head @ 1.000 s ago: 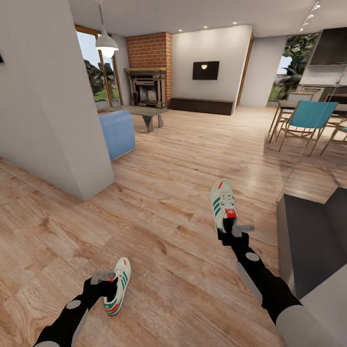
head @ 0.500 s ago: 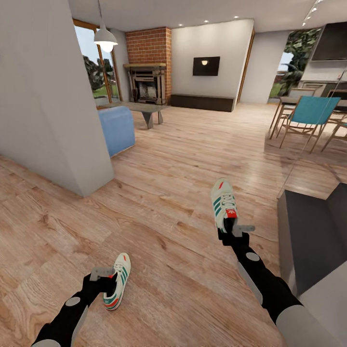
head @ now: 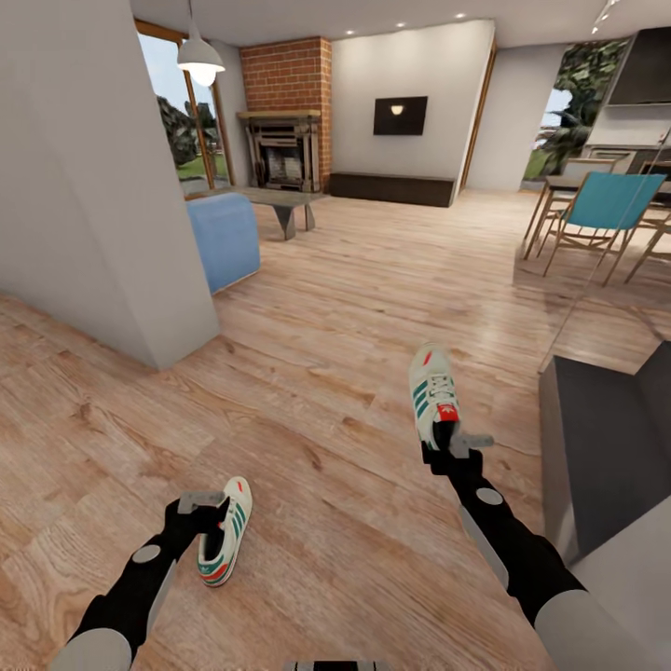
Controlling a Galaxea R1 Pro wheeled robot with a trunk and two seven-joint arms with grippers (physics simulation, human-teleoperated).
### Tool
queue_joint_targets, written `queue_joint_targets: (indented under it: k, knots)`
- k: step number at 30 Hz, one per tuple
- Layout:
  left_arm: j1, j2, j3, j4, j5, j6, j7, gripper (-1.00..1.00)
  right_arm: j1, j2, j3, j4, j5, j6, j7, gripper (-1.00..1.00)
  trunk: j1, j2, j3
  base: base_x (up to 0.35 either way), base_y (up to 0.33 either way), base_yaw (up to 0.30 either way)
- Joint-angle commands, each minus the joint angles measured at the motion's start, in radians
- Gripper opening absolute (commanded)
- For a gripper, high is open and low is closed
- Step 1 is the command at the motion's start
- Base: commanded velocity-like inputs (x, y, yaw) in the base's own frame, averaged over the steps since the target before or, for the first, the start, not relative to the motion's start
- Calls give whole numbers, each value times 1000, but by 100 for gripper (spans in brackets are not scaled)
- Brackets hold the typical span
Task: Pick up the two gym shoes and the two sandals from the corridor floor and place them onto the hallstand (shoe rack) in the corridor, making sure they are on the rack and not on the floor. Arrange them so the two gym shoes are next to each other and the two sandals are next to each other.
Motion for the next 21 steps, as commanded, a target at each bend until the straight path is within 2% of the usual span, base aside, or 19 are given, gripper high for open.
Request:
queue_joint_targets:
  k: [1,21]
  knots:
    - [-2,-2,7,-1,-11,-5,-7,100,-1,-3,6,-2,-6,5,-10,-100,0,-1,-5,0,0,0]
    - [-8,-2,8,-18,-10,-2,-7,100,-1,-6,4,-2,-9,6,-11,-100,9,-5,-83,0,0,0]
